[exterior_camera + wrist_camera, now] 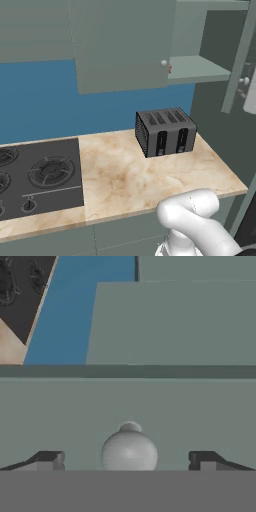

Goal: Pick up the bar soap and sponge from the sink, and place them back in the cabinet, and close the cabinet doors.

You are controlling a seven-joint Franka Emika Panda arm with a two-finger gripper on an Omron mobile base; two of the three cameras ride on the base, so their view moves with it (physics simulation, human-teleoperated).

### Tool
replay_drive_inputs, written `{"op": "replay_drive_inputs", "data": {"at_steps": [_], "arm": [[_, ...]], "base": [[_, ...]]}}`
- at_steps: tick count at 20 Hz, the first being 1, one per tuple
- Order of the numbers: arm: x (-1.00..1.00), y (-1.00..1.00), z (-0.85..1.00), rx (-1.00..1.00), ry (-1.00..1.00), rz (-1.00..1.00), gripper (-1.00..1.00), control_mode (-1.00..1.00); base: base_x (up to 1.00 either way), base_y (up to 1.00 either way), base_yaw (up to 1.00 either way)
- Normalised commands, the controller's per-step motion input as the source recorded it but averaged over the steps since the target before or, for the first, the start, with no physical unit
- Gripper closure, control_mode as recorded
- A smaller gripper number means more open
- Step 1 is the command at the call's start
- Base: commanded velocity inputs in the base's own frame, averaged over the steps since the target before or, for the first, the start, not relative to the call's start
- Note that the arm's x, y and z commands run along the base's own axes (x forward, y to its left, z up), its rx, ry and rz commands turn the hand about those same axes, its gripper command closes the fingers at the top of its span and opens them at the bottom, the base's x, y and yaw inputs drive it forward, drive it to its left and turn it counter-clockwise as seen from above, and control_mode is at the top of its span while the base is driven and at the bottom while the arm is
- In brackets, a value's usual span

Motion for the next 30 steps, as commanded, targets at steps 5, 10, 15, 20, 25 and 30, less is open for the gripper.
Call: {"op": "replay_drive_inputs", "data": {"at_steps": [5, 10, 15, 20, 25, 30], "arm": [[0.42, 0.40, 0.00, 0.00, 0.00, 0.00, -1.00, -1.00], [0.35, 0.28, 0.01, 0.00, 0.01, 0.00, -1.00, -1.00], [0.35, 0.23, 0.00, 0.00, 0.01, 0.00, -1.00, -1.00], [0.42, 0.24, 0.00, 0.00, 0.00, 0.00, -1.00, -1.00], [0.52, 0.24, 0.00, 0.00, 0.00, 0.00, -1.00, -1.00], [0.53, 0.22, 0.00, 0.00, 0.00, 0.00, -1.00, -1.00]], "base": [[0.00, 0.00, 0.00], [0.00, 0.00, 0.00], [0.00, 0.00, 0.00], [0.00, 0.00, 0.00], [0.00, 0.00, 0.00], [0.00, 0.00, 0.00]]}}
